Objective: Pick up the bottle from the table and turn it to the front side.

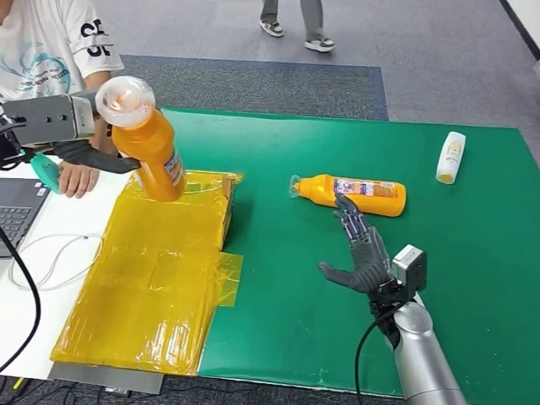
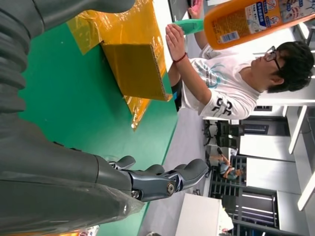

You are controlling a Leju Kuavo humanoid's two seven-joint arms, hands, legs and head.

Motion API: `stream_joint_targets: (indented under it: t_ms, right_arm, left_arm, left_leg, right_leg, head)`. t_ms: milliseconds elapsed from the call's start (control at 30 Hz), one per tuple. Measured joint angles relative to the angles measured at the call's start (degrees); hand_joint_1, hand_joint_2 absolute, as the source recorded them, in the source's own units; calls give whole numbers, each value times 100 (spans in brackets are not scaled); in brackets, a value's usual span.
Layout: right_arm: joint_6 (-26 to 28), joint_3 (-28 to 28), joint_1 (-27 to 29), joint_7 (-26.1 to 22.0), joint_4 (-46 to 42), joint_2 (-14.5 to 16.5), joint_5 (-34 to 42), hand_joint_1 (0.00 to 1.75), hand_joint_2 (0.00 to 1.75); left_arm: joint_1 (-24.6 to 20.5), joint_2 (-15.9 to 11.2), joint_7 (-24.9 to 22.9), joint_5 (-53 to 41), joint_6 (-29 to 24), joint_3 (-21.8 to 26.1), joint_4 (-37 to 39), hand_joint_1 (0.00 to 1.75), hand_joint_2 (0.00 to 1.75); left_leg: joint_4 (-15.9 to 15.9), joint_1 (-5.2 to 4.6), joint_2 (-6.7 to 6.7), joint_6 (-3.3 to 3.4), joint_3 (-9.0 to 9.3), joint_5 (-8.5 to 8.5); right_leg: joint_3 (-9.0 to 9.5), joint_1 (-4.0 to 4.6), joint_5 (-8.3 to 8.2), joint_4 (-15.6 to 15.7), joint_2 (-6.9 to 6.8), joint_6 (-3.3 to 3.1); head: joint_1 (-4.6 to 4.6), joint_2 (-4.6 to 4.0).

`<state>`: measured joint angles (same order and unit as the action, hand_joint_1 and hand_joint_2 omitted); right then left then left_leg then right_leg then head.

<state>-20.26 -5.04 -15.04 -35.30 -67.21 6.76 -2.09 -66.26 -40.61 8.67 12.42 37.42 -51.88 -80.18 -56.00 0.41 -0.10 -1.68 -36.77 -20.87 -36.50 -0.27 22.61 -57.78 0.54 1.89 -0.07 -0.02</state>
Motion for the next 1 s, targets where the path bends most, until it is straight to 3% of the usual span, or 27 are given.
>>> stream_joint_targets:
  t_ms: [233,333,533,633,867,1000]
  right_arm:
    - [4,-36,-16,0,87,38,-5,0,175]
    - [-24,-48,-62,0,131,58,-12,0,175]
    - [-131,-200,-423,8,436,200,-38,0,175]
    - [-150,-323,-620,34,633,302,-67,0,175]
    - [-132,-550,-879,55,922,463,-97,0,175]
    - [-80,-610,-908,82,984,499,-101,0,175]
  left_arm:
    - [-229,-22,-54,125,23,-409,16,175,175]
    - [-432,-15,-326,417,269,-661,79,175,175]
    - [-1322,48,-953,2262,1033,-1926,402,175,175]
    - [-1533,55,-1199,2832,1202,-2543,499,175,175]
    - [-1552,115,-1719,2785,1649,-3168,910,175,175]
    - [-1554,199,-1759,2101,1756,-3328,1030,175,175]
  left_leg:
    - [0,0,1,0,-1,0]
    - [0,1,1,-2,-4,1]
    - [0,0,1,-5,-8,6]
    - [0,0,2,-6,-6,6]
    - [0,7,2,-14,-8,12]
    - [0,7,1,-14,-10,13]
  right_leg:
    - [-3,1,1,0,0,-1]
    - [-6,1,0,0,1,-2]
    - [-9,0,-7,0,1,-1]
    - [-9,0,-8,-1,4,-3]
    - [-13,9,-11,-3,3,-8]
    - [-13,9,-12,-1,3,-8]
  head:
    - [-1,0]
    - [-1,1]
    - [1,-1]
    - [0,0]
    - [-2,0]
    - [0,1]
